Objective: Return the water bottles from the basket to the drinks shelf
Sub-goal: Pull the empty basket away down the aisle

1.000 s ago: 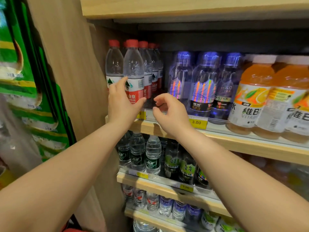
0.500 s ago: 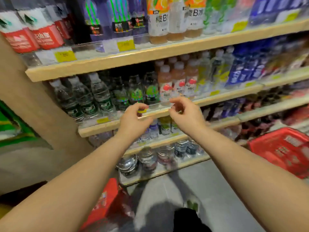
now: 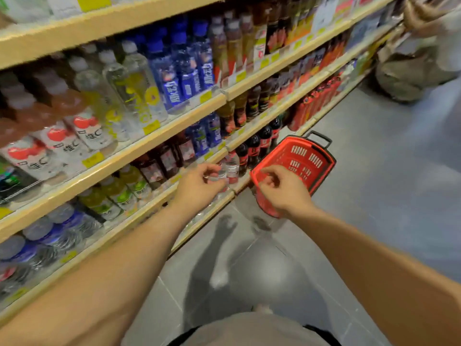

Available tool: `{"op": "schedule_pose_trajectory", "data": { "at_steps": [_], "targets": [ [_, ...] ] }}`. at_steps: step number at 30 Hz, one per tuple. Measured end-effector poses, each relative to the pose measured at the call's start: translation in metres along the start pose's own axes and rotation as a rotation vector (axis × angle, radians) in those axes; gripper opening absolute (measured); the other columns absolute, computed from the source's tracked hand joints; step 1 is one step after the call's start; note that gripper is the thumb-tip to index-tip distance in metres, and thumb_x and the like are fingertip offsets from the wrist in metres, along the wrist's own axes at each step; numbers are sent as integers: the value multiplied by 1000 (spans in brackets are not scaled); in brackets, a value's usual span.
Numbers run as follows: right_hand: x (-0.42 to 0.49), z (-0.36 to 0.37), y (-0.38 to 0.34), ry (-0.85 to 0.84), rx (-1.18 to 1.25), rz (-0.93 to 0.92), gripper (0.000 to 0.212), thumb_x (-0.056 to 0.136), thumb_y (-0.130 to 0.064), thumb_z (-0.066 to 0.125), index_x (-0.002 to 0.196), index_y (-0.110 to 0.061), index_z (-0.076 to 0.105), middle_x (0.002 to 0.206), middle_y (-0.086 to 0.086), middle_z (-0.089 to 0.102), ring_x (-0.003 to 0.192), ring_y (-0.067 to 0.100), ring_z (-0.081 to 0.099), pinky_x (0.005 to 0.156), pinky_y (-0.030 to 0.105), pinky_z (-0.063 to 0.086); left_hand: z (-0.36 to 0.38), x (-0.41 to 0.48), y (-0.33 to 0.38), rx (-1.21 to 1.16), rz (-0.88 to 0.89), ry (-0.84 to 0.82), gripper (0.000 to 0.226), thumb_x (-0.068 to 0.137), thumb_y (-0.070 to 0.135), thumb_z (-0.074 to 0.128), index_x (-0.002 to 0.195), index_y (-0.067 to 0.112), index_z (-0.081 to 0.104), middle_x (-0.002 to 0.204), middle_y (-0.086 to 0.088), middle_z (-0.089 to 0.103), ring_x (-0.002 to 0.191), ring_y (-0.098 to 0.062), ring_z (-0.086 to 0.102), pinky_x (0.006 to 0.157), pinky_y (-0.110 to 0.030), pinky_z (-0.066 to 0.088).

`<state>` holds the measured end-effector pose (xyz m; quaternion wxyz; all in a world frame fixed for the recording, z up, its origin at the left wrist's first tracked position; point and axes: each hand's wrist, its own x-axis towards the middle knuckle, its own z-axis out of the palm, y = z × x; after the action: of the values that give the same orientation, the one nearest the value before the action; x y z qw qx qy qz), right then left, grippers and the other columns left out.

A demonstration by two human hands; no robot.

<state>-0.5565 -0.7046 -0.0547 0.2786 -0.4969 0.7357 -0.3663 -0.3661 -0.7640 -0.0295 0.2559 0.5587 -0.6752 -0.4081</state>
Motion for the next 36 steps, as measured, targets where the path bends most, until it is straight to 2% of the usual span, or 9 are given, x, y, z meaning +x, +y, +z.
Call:
{"op": "schedule_pose_trajectory", "data": {
  "at_steps": [6,12,16,20,24,28,31,34,36],
  "targets": [
    [66,-65,65,57,-14,171,28,76,-25,59,104,-29,61,79,-10,58,72,14,57,69,27,47,86,82,42,-4,-26,-192,21,82,22,74,100,17,64,93,1,63,77,-17,61,72,-27,47],
    [158,-77,120,141,-23,331,29,82,-22,58,111,-24,59,84,-11,57,79,14,58,74,33,50,151,209,35,119,-28,-352,18,83,26,73,98,20,63,86,7,60,59,-7,52,52,-19,43],
    [224,-71,155,217,8,492,32,82,-24,60,113,-20,60,94,-2,62,85,18,59,76,31,47,194,308,23,197,-50,-457,28,79,31,76,102,21,65,99,0,67,78,-19,60,80,-34,51],
    [277,-69,200,289,39,660,33,82,-22,60,114,-14,59,101,8,67,92,27,63,82,39,51,235,384,3,237,-111,-601,29,78,32,76,102,25,60,93,0,65,73,-23,58,75,-46,53],
    [316,-54,263,314,60,801,42,80,-24,63,120,-14,55,105,10,67,95,30,63,82,39,51,281,442,-28,239,-143,-570,30,76,31,77,100,25,60,78,7,58,70,-15,56,67,-27,43],
    [341,-23,345,315,71,850,54,75,-17,63,127,-20,50,114,9,64,102,29,62,87,33,48,337,494,-75,339,-180,-588,40,81,42,72,116,28,58,93,9,61,85,-15,58,68,-28,40],
    [352,8,417,237,-16,919,79,76,-22,64,146,-28,27,138,16,44,121,38,47,103,45,40,382,522,-121,381,-171,-589,55,83,43,70,131,22,53,115,1,62,102,-19,58,84,-32,45],
    [358,40,472,259,4,1003,95,79,-24,66,149,-33,3,153,22,16,138,42,23,111,49,27,423,538,-168,461,-142,-598,71,88,32,67,148,12,34,145,-16,44,132,-30,43,109,-38,34],
    [362,55,497,349,67,993,98,79,-18,67,150,-29,-1,148,23,23,133,40,31,110,45,29,446,544,-192,524,-152,-595,82,89,30,66,153,9,19,152,-21,31,141,-33,30,114,-38,25]
  ]
}}
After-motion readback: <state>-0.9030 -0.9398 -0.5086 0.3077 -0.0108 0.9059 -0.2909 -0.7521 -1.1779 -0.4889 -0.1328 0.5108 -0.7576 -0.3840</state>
